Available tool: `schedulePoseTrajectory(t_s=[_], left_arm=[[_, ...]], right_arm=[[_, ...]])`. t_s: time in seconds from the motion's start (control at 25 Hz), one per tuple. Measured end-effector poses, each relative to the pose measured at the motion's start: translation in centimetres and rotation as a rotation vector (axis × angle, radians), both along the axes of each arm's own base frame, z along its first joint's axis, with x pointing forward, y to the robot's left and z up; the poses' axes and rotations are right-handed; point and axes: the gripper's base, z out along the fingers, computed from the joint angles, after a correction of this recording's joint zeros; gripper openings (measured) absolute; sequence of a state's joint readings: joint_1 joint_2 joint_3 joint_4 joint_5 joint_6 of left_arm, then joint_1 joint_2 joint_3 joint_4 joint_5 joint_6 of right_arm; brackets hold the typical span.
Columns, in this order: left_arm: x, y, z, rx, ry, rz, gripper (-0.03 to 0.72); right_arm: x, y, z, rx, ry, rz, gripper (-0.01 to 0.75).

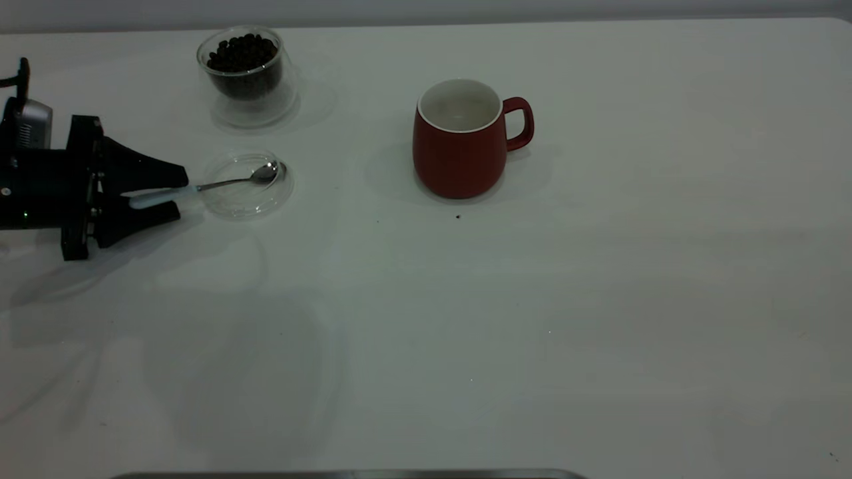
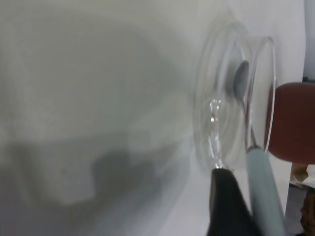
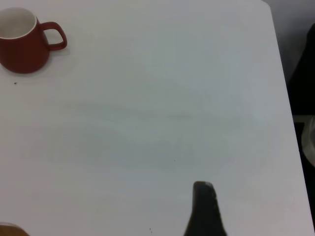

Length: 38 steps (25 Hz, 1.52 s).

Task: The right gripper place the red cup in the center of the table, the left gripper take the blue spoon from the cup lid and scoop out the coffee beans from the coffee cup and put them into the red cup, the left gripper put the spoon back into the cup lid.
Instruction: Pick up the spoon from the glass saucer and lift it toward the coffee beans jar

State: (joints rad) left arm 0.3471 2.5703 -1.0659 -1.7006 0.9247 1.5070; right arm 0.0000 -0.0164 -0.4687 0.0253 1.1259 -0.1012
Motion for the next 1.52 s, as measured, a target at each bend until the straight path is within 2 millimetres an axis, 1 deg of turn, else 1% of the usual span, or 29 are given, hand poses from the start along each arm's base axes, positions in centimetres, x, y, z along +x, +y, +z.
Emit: schedulePoseTrajectory(t_s=[0.08,0.28,0.4,0.44,0.52,0.72,1.12,1.24,1.36,1.52], left_arm=[[0.0,0.0,0.1,-0.005,-0.004,0.002,0.398],[0.1,-0.2,0.4,-0.041,-0.022,-0.004,0.230],[0.1,-0.2,0.4,-0.050,-0.026,-0.006,0.147],[0.1,-0.2,0.4,-0.050,-0.027,-0.006,0.131],[0.1,-0.2,0.4,-0.050,-0.027,-0.006,0.118],[0.1,-0.2,0.4,-0.057,-0.017,0.001,0.118],[-0.1,-0.3,0.4,-0.092,0.067,0.016,0.118],[0.1,-0.2,1.2,-0.090,0.065,0.008,0.118],[0.5,0.0,2.5,-0.089,0.058,0.006,0.118],[0.6,0.7,4.2,-0.106,0.099,0.011,0.118]], right_arm=[[0.0,0.0,0.0,0.000,0.000,0.000,0.590],[0.0,0.0,0.0,-0.001,0.000,0.000,0.590],[0.0,0.0,0.0,-0.001,0.000,0.000,0.590],[0.0,0.0,0.0,-0.001,0.000,0.000,0.590],[0.0,0.0,0.0,-0.001,0.000,0.000,0.590],[0.0,0.0,0.0,-0.001,0.000,0.000,0.590],[0.0,0.0,0.0,-0.001,0.000,0.000,0.590],[0.0,0.0,0.0,-0.001,0.000,0.000,0.590],[0.0,0.0,0.0,-0.001,0.000,0.000,0.590],[0.0,0.0,0.0,-0.001,0.000,0.000,0.590]])
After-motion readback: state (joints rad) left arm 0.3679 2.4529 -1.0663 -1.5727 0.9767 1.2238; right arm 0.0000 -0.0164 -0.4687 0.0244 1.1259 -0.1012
